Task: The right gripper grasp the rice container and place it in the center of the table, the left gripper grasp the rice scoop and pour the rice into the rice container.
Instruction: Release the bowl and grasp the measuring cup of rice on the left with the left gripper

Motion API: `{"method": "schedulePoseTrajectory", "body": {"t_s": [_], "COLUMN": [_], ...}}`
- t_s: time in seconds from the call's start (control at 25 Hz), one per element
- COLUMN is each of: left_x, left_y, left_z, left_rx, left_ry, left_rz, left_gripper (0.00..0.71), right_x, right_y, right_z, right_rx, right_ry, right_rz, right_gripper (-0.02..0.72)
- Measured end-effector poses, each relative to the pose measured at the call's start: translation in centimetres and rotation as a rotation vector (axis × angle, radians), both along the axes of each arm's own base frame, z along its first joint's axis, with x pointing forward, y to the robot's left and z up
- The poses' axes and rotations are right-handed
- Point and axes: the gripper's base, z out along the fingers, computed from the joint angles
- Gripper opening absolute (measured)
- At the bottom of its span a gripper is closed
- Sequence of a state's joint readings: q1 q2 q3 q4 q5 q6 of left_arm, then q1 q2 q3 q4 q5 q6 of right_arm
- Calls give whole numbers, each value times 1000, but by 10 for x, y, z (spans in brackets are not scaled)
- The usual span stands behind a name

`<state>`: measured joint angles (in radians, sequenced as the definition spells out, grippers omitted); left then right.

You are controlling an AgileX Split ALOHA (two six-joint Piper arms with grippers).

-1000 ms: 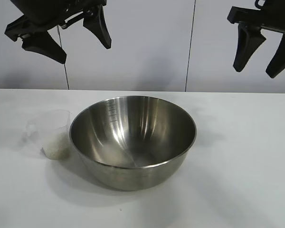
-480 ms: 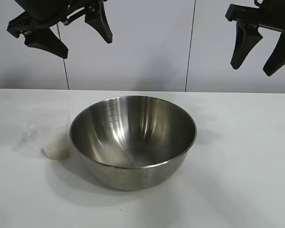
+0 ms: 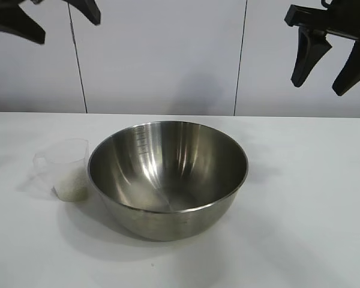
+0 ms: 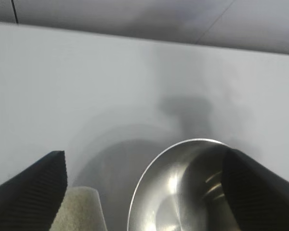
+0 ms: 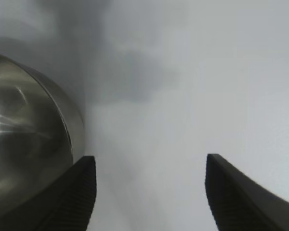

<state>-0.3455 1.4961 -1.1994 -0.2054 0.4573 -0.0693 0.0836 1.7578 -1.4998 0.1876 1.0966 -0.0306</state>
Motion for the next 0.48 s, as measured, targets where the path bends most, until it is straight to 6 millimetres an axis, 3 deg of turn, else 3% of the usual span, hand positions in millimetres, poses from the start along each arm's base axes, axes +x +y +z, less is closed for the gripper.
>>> {"method": "schedulePoseTrajectory", "body": {"t_s": [0.04,0.16,0.48], "left_x": [-9,-35,-107], "left_y": [4,17,53], "left_z": [2,-17,-106], "left_rx": [18,43,36], "left_ry": [-46,-140,-478], "left_rz": [-6,2,71], "left_gripper": [624,623,623], "right_x": [0,1,2], "right_y": [0,0,0], "right_z": [0,0,1], "right_rx": [0,0,1], "right_ry": [0,-8,-19], "right_rz": [0,-2,-3], "right_gripper": [452,452,452]}}
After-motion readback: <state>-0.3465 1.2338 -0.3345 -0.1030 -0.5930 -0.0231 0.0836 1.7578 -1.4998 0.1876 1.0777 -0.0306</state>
